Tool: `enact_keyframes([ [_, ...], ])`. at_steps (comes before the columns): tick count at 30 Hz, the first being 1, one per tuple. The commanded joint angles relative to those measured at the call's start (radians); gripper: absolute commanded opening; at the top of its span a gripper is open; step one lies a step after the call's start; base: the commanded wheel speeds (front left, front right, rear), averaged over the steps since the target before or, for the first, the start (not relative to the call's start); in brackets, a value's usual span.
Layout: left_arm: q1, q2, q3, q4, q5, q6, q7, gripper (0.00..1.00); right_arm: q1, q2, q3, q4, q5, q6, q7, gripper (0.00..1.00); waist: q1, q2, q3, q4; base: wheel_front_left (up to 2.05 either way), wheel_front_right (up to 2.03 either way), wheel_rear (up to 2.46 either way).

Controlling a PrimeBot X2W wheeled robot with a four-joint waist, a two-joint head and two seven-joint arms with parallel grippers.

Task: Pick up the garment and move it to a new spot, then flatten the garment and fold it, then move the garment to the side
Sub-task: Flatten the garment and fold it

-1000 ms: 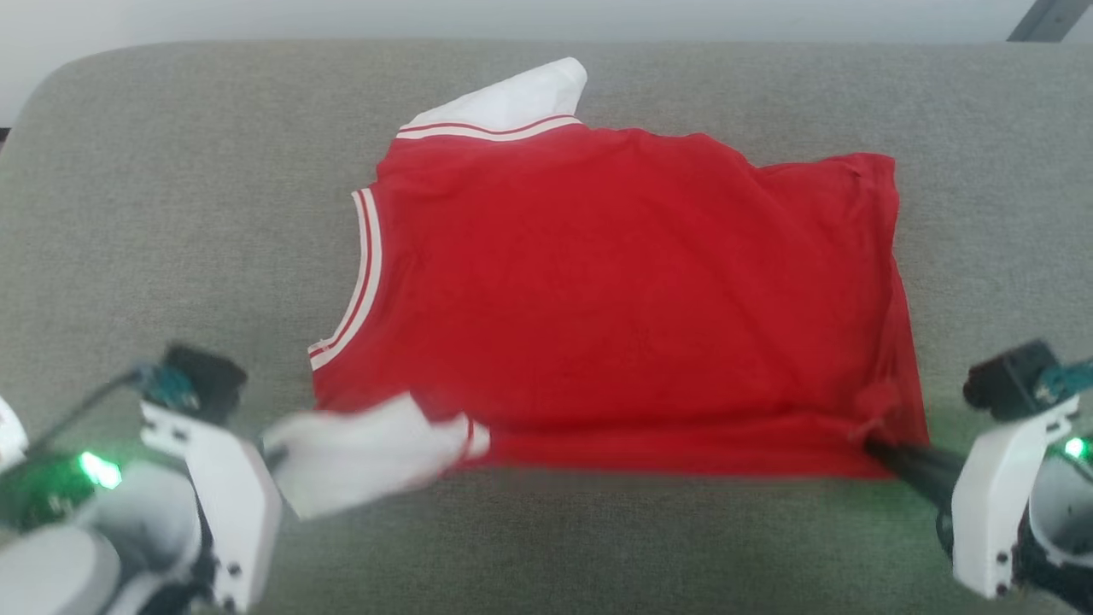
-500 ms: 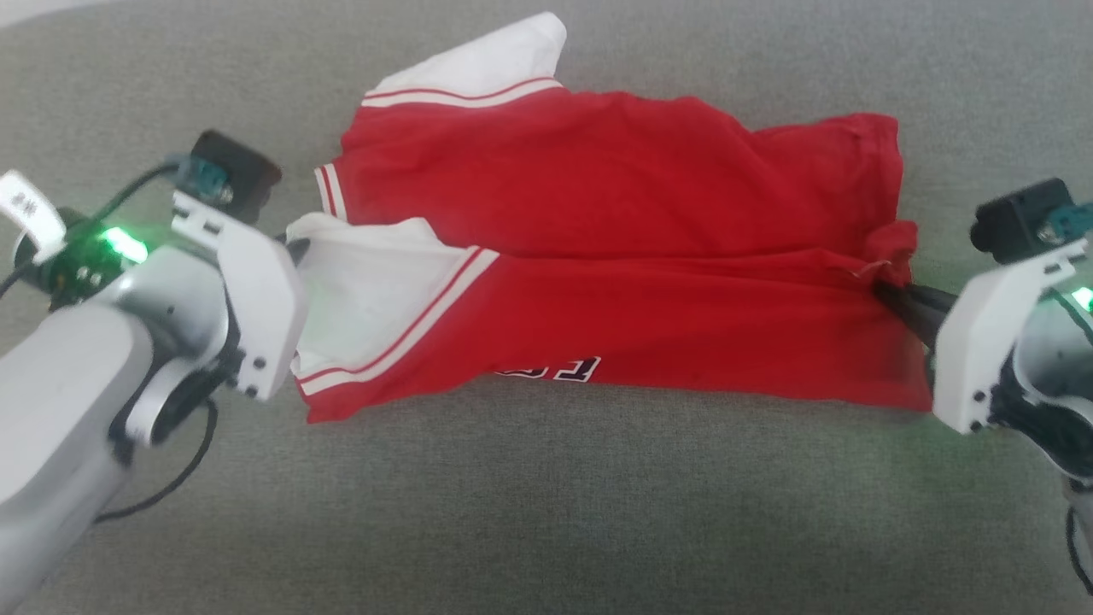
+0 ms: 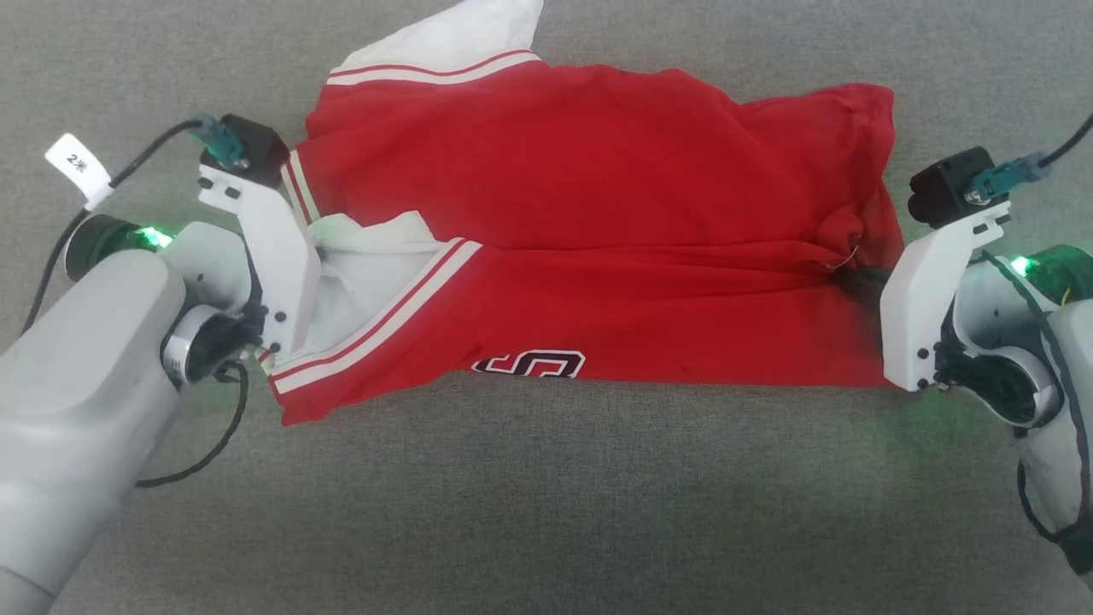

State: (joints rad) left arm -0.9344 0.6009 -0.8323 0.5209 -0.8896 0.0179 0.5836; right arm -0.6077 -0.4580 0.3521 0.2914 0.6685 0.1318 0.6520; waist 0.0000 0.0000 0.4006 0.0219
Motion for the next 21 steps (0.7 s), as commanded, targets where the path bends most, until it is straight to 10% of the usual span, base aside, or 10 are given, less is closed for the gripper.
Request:
enact_keyframes([
  [1, 0.000, -0.005, 0.006, 0.033, -0.021, 0.005, 0.001, 0.87, -0.001, 0.006, 0.015, 0.028, 0.003, -0.002, 0.004, 0.49, 0.0000, 0.0000, -0.006, 0.000, 0.00, 0.00, 0.00],
  [2, 0.000, -0.005, 0.006, 0.033, -0.021, 0.005, 0.001, 0.87, -0.001, 0.006, 0.015, 0.028, 0.003, -0.002, 0.004, 0.49, 0.0000, 0.0000, -0.006, 0.000, 0.00, 0.00, 0.00],
  [3, -0.006, -0.009, 0.016, 0.041, -0.027, 0.007, -0.001, 1.00, -0.005, 0.005, 0.019, 0.036, 0.007, -0.002, 0.005, 0.95, 0.0000, 0.0000, -0.010, 0.000, 0.00, 0.00, 0.00],
  [4, -0.014, -0.009, 0.021, 0.044, -0.029, 0.009, -0.002, 1.00, -0.010, 0.003, 0.020, 0.039, 0.007, -0.002, 0.000, 1.00, 0.0000, 0.0000, -0.014, 0.001, 0.00, 0.00, 0.00],
  [11, -0.003, 0.035, 0.031, -0.023, -0.031, 0.046, 0.022, 1.00, 0.006, -0.022, 0.001, -0.018, 0.000, -0.002, -0.110, 1.00, 0.0000, 0.0000, -0.051, 0.006, 0.00, 0.00, 0.00],
  [21, 0.163, 0.180, 0.042, -0.331, -0.072, 0.211, 0.118, 1.00, 0.120, 0.017, -0.169, -0.145, -0.107, -0.002, -0.380, 1.00, 0.0000, 0.0000, -0.097, -0.015, 0.00, 0.00, 0.00],
])
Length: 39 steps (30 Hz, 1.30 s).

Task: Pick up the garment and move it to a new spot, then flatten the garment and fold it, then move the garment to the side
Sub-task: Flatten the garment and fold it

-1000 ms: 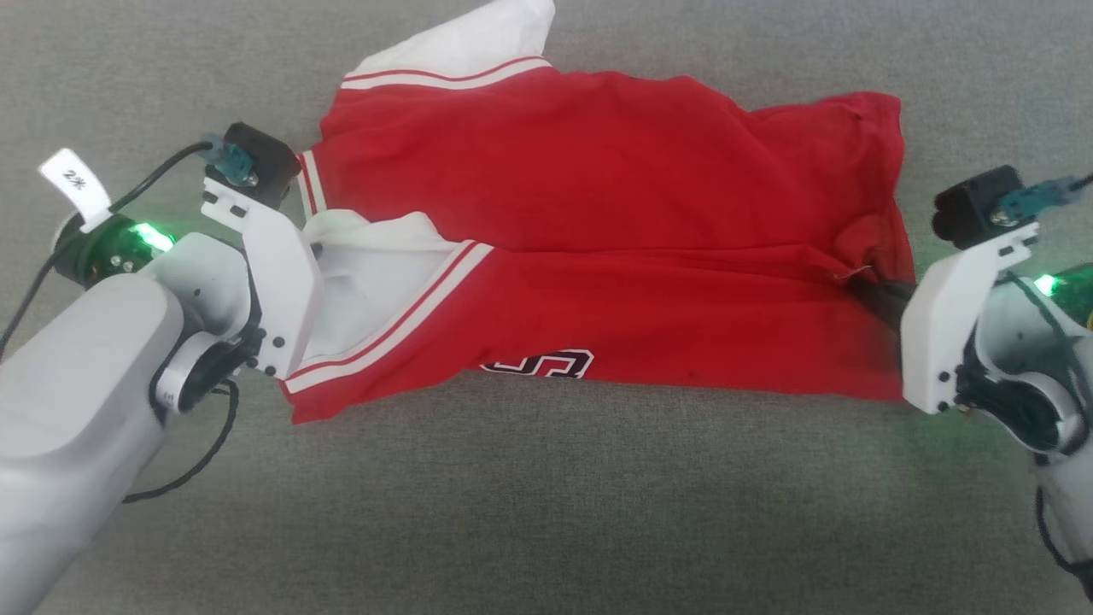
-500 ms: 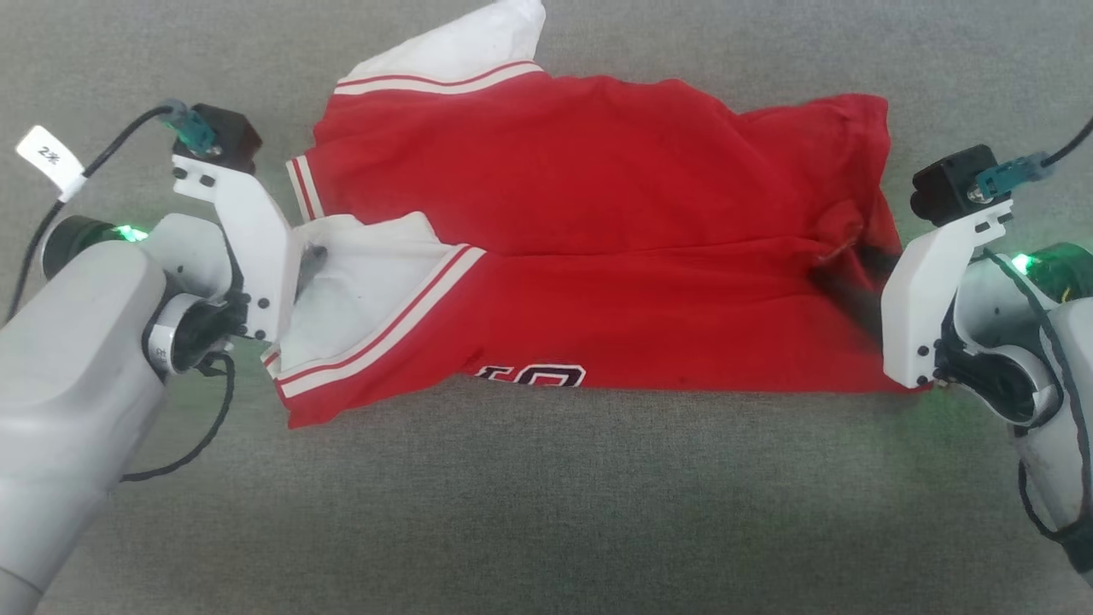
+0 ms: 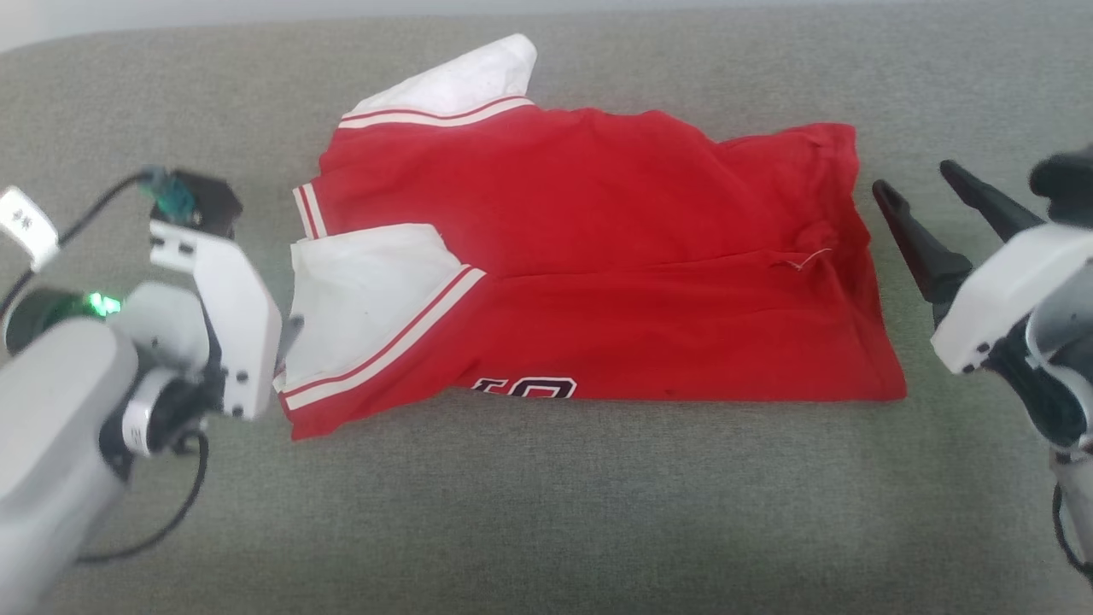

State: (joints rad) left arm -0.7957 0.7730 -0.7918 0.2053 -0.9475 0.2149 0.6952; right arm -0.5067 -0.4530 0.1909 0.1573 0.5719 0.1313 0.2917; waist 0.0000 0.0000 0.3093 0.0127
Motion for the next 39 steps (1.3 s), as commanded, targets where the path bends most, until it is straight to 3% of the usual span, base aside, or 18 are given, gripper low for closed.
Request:
enact_keyframes([
  [1, 0.043, 0.021, 0.001, -0.042, -0.020, 0.030, 0.015, 1.00, 0.031, 0.017, -0.023, -0.026, -0.031, -0.001, -0.044, 1.00, 0.0000, 0.0000, -0.009, -0.010, 0.00, 0.00, 0.00],
  [8, 0.161, 0.086, 0.006, -0.182, -0.052, 0.138, 0.054, 1.00, 0.121, 0.100, -0.162, -0.120, -0.174, -0.001, -0.208, 1.00, 0.0000, 0.0000, -0.019, -0.048, 0.00, 0.00, 0.00],
  [13, 0.210, 0.106, 0.012, -0.212, -0.073, 0.190, 0.061, 1.00, 0.175, 0.182, -0.245, -0.161, -0.233, -0.001, -0.252, 1.00, 0.0000, 0.0000, -0.018, -0.083, 0.00, 0.00, 0.00],
  [20, 0.247, 0.097, 0.020, -0.144, -0.085, 0.231, 0.046, 1.00, 0.238, 0.246, -0.258, -0.197, -0.253, -0.001, -0.223, 1.00, 0.0000, 0.0000, -0.004, -0.131, 0.00, 0.00, 0.00],
  [26, 0.255, 0.069, 0.015, -0.074, -0.099, 0.229, 0.043, 1.00, 0.262, 0.262, -0.234, -0.192, -0.226, -0.001, -0.193, 1.00, 0.0000, 0.0000, 0.012, -0.152, 0.00, 0.00, 0.00],
  [27, 0.253, 0.064, 0.009, -0.066, -0.098, 0.219, 0.046, 0.61, 0.267, 0.263, -0.228, -0.189, -0.221, -0.001, -0.182, 1.00, 0.0000, 0.0000, 0.014, -0.153, 0.00, 0.00, 0.00],
  [28, 0.250, 0.060, 0.007, -0.058, -0.098, 0.214, 0.043, 0.11, 0.271, 0.262, -0.224, -0.185, -0.215, -0.001, -0.166, 1.00, 0.0000, 0.0000, 0.016, -0.154, 0.00, 0.00, 0.00],
  [29, 0.249, 0.056, 0.006, -0.049, -0.103, 0.211, 0.047, 0.00, 0.275, 0.264, -0.215, -0.177, -0.202, -0.001, -0.146, 1.00, 0.0000, 0.0000, 0.017, -0.153, 0.00, 0.00, 0.00],
  [39, 0.202, 0.011, -0.016, -0.049, -0.073, 0.169, 0.034, 0.00, 0.250, 0.225, -0.146, -0.126, -0.099, -0.001, 0.147, 1.00, 0.0000, 0.0000, 0.028, -0.103, 0.00, 0.00, 0.00],
])
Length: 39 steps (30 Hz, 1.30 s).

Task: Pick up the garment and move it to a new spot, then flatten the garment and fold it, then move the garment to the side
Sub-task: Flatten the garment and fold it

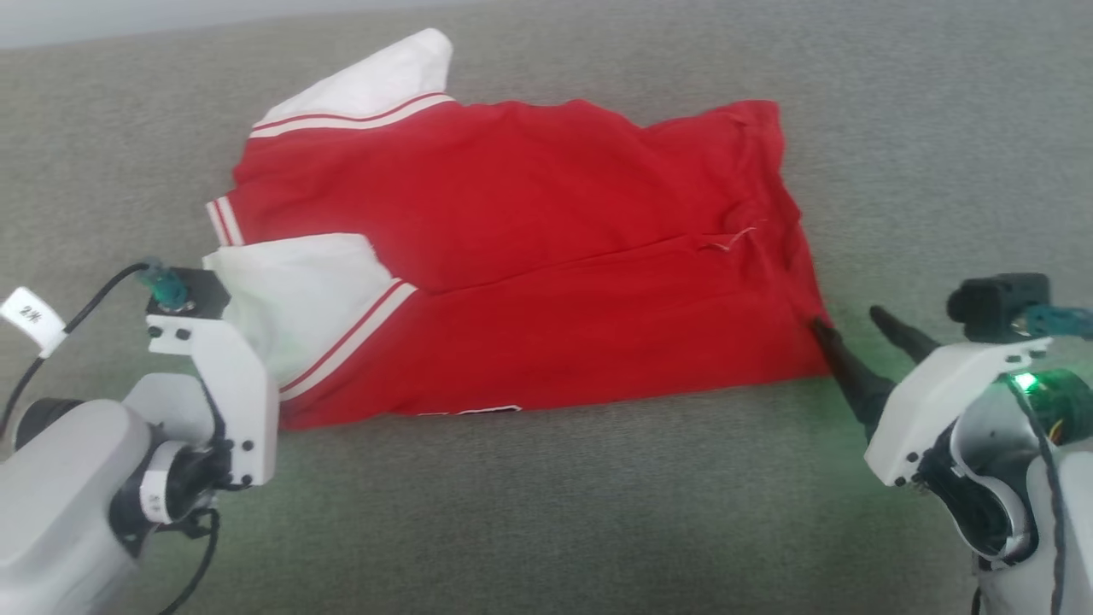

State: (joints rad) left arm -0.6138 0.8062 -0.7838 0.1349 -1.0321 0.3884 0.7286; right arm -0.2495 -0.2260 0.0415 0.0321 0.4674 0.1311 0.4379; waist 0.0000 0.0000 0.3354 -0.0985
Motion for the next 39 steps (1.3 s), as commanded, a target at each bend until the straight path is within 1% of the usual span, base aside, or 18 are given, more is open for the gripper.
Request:
enact_keyframes([
  [1, 0.016, -0.031, -0.025, 0.020, 0.012, -0.006, -0.001, 0.00, -0.014, -0.006, 0.008, 0.006, 0.012, -0.001, 0.032, 1.00, 0.0000, 0.0000, 0.003, 0.016, 0.00, 0.00, 0.00],
  [8, -0.021, -0.080, -0.050, 0.011, 0.025, -0.028, -0.002, 0.00, -0.064, -0.020, 0.012, 0.080, -0.008, -0.001, 0.220, 1.00, 0.0000, 0.0000, 0.019, 0.073, 0.00, 0.00, 0.00],
  [14, -0.038, -0.123, -0.059, 0.039, 0.026, -0.050, -0.018, 0.00, -0.085, -0.012, 0.067, 0.185, -0.035, -0.001, 0.352, 1.00, 0.0000, 0.0000, 0.032, 0.105, 0.00, 0.00, 0.00],
  [15, -0.039, -0.129, -0.061, 0.045, 0.027, -0.055, -0.022, 0.00, -0.086, -0.015, 0.083, 0.194, -0.036, 0.000, 0.367, 0.65, 0.0000, 0.0000, 0.033, 0.111, 0.00, 0.00, 0.00],
  [16, -0.040, -0.133, -0.061, 0.053, 0.028, -0.057, -0.023, 0.00, -0.089, -0.018, 0.094, 0.202, -0.038, 0.000, 0.378, 0.00, 0.0000, 0.0000, 0.034, 0.114, 0.00, 0.00, 0.00],
  [18, -0.043, -0.138, -0.061, 0.067, 0.028, -0.065, -0.031, 0.00, -0.087, -0.023, 0.093, 0.212, -0.034, 0.000, 0.391, 0.00, 0.0000, 0.0000, 0.033, 0.120, 0.00, 0.00, 0.00],
  [22, -0.047, -0.130, -0.057, 0.078, 0.019, -0.078, -0.032, 0.00, -0.093, -0.053, 0.074, 0.189, -0.028, -0.001, 0.409, 0.00, 0.0000, 0.0000, 0.028, 0.126, 0.00, 0.00, 0.00],
  [27, -0.041, -0.092, -0.044, 0.033, 0.002, -0.064, -0.003, 0.00, -0.085, -0.097, 0.046, 0.113, -0.001, -0.001, 0.454, 0.00, 0.0000, 0.0000, 0.013, 0.131, 0.00, 0.00, 0.00],
  [30, -0.031, -0.055, -0.033, -0.025, 0.002, -0.035, 0.019, 0.00, -0.070, -0.124, 0.027, 0.054, 0.012, -0.001, 0.488, 0.00, 0.0000, 0.0000, 0.000, 0.136, 0.00, 0.00, 0.00],
  [31, -0.031, -0.055, -0.033, -0.025, 0.002, -0.035, 0.019, 0.00, -0.070, -0.124, 0.027, 0.054, 0.012, -0.001, 0.488, 0.00, 0.0000, 0.0000, 0.000, 0.136, 0.00, 0.00, 0.00],
  [33, -0.025, -0.028, -0.029, -0.074, 0.005, -0.013, 0.033, 0.00, -0.056, -0.133, 0.012, 0.010, 0.022, -0.001, 0.513, 0.00, 0.0000, 0.0000, -0.008, 0.139, 0.00, 0.00, 0.00],
  [39, 0.034, 0.063, -0.012, -0.240, 0.003, 0.075, 0.062, 0.00, 0.028, -0.152, -0.039, -0.134, 0.046, -0.001, 0.605, 0.00, 0.0000, 0.0000, -0.024, 0.147, 0.00, 0.00, 0.00],
])
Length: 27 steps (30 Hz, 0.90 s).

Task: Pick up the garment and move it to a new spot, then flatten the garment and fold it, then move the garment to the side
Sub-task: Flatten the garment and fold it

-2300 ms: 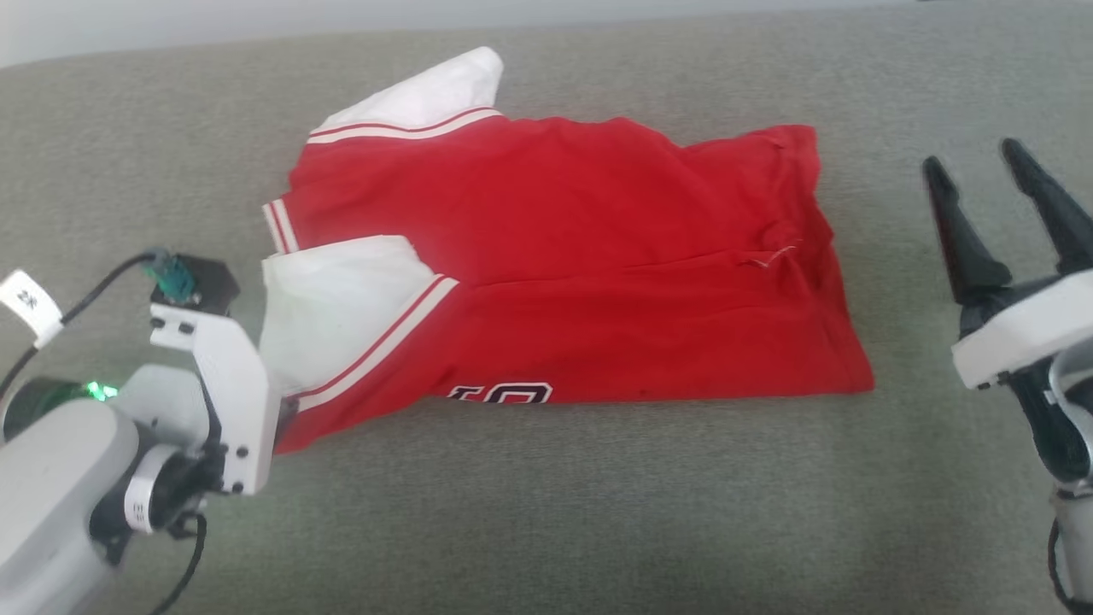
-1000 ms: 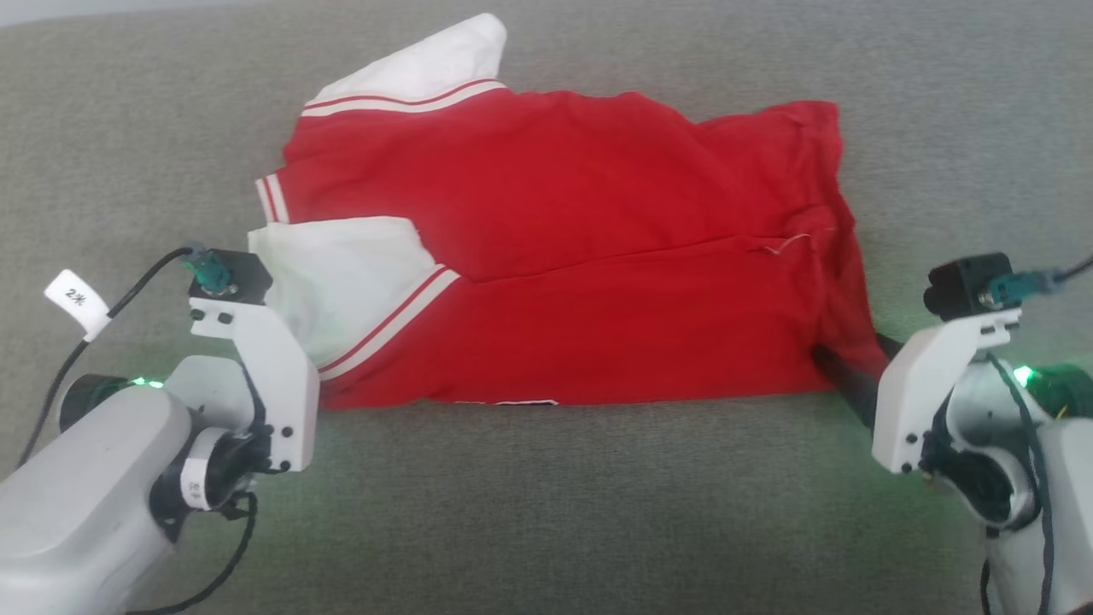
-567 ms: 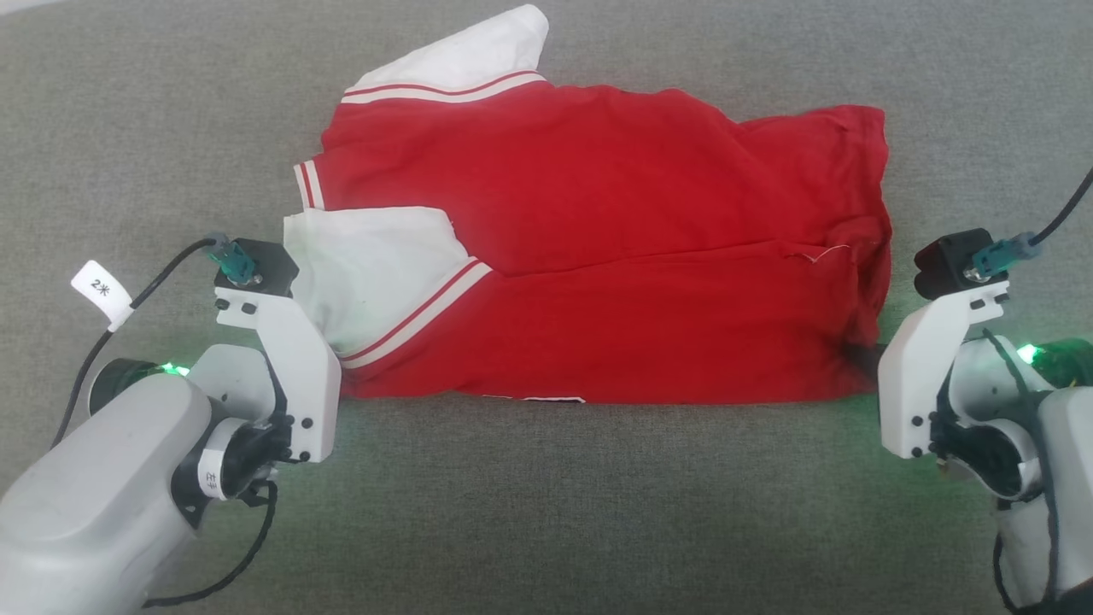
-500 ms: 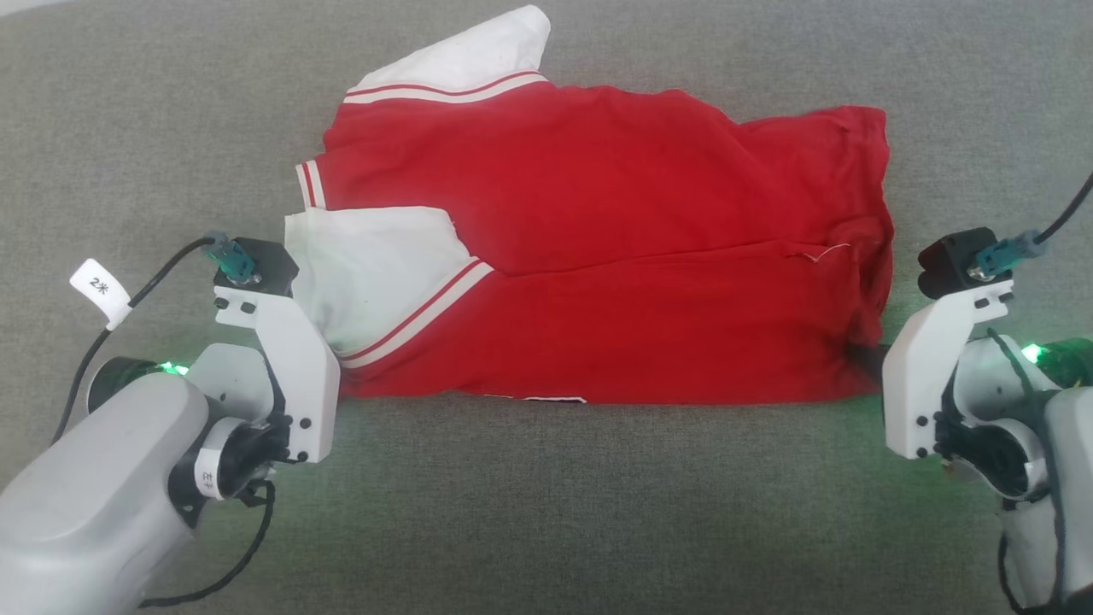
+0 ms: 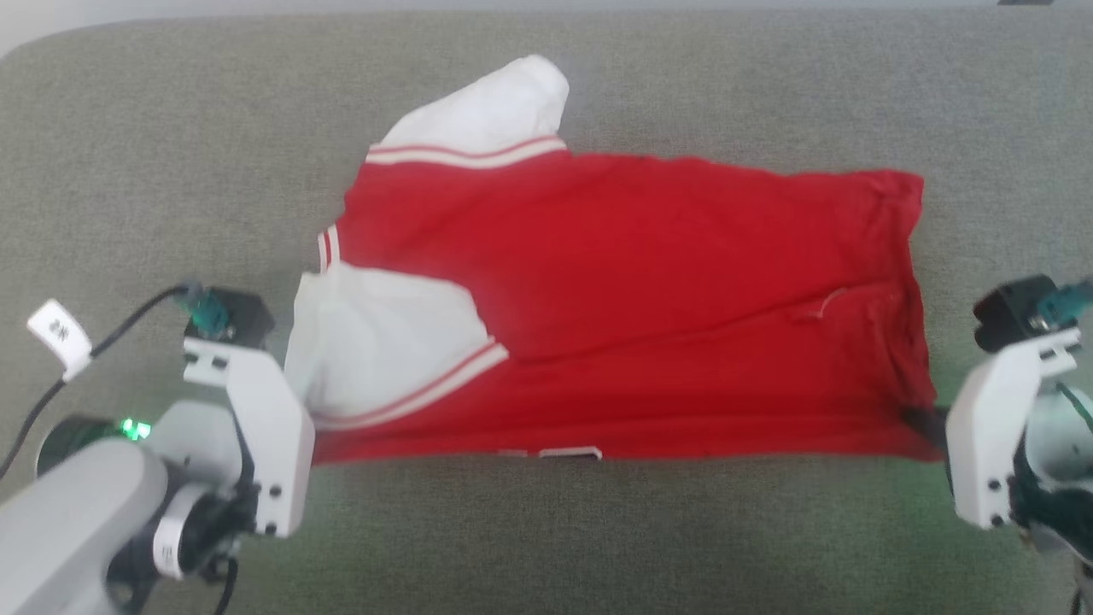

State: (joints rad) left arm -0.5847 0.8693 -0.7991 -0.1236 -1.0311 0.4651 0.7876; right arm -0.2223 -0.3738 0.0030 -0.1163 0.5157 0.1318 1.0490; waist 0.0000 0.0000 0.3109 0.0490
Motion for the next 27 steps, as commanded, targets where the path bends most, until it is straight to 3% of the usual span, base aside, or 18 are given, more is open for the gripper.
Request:
enact_keyframes([
  [1, 0.018, 0.014, 0.005, -0.007, 0.000, 0.014, 0.008, 0.00, 0.019, -0.002, -0.010, -0.011, 0.004, -0.002, 0.010, 0.00, 0.0000, 0.0000, -0.001, 0.001, 0.00, 0.00, 0.00],
  [4, 0.082, 0.055, 0.006, -0.098, -0.008, 0.078, 0.010, 0.00, 0.089, 0.012, -0.059, -0.092, 0.005, -0.002, 0.061, 0.00, 0.0000, 0.0000, 0.002, 0.003, 0.00, 0.00, 0.00],
  [7, 0.126, 0.061, 0.006, -0.127, -0.021, 0.105, -0.004, 0.00, 0.136, 0.039, -0.086, -0.117, 0.002, -0.002, 0.074, 0.00, 0.0000, 0.0000, 0.008, 0.003, 0.00, 0.00, 0.00],
  [10, 0.158, 0.051, 0.000, -0.118, -0.030, 0.109, -0.017, 0.00, 0.164, 0.072, -0.096, -0.105, -0.001, -0.002, 0.071, 0.00, 0.0000, 0.0000, 0.014, 0.000, 0.00, 0.00, 0.00],
  [14, 0.178, 0.020, -0.010, -0.062, -0.042, 0.083, -0.040, 0.00, 0.168, 0.101, -0.081, -0.042, -0.018, -0.002, 0.048, 0.00, 0.0000, 0.0000, 0.023, -0.008, 0.00, 0.00, 0.00],
  [16, 0.171, 0.005, -0.015, -0.023, -0.037, 0.066, -0.052, 0.28, 0.158, 0.114, -0.070, -0.006, -0.018, -0.002, 0.027, 0.00, 0.0000, 0.0000, 0.026, -0.013, 0.00, 0.00, 0.00],
  [17, 0.170, -0.010, -0.012, -0.004, -0.046, 0.056, -0.059, 0.36, 0.149, 0.115, -0.063, 0.009, -0.020, -0.002, 0.018, 0.00, 0.0000, 0.0000, 0.026, -0.015, 0.00, 0.00, 0.00],
  [18, 0.166, -0.018, -0.011, 0.012, -0.047, 0.047, -0.065, 0.47, 0.138, 0.114, -0.058, 0.024, -0.026, -0.002, 0.003, 0.27, 0.0000, 0.0000, 0.027, -0.017, 0.00, 0.00, 0.00],
  [19, 0.161, -0.017, -0.014, 0.030, -0.040, 0.039, -0.071, 0.86, 0.130, 0.117, -0.055, 0.042, -0.027, -0.002, -0.008, 0.44, 0.0000, 0.0000, 0.026, -0.020, 0.00, 0.00, 0.00],
  [20, 0.158, -0.020, -0.013, 0.045, -0.039, 0.035, -0.073, 1.00, 0.123, 0.118, -0.048, 0.054, -0.027, -0.002, -0.014, 0.51, 0.0000, 0.0000, 0.025, -0.022, 0.00, 0.00, 0.00],
  [21, 0.154, -0.021, -0.011, 0.055, -0.043, 0.028, -0.073, 1.00, 0.115, 0.117, -0.042, 0.063, -0.028, -0.002, -0.024, 0.93, 0.0000, 0.0000, 0.023, -0.023, 0.00, 0.00, 0.00],
  [22, 0.149, -0.018, -0.009, 0.060, -0.042, 0.024, -0.073, 1.00, 0.108, 0.117, -0.041, 0.070, -0.027, -0.002, -0.031, 1.00, 0.0000, 0.0000, 0.019, -0.025, 0.00, 0.00, 0.00],
  [27, 0.135, 0.021, 0.018, 0.029, -0.054, 0.032, -0.063, 1.00, 0.098, 0.100, -0.041, 0.070, -0.021, -0.003, -0.057, 1.00, 0.0000, 0.0000, -0.003, -0.035, 0.00, 0.00, 0.00],
])
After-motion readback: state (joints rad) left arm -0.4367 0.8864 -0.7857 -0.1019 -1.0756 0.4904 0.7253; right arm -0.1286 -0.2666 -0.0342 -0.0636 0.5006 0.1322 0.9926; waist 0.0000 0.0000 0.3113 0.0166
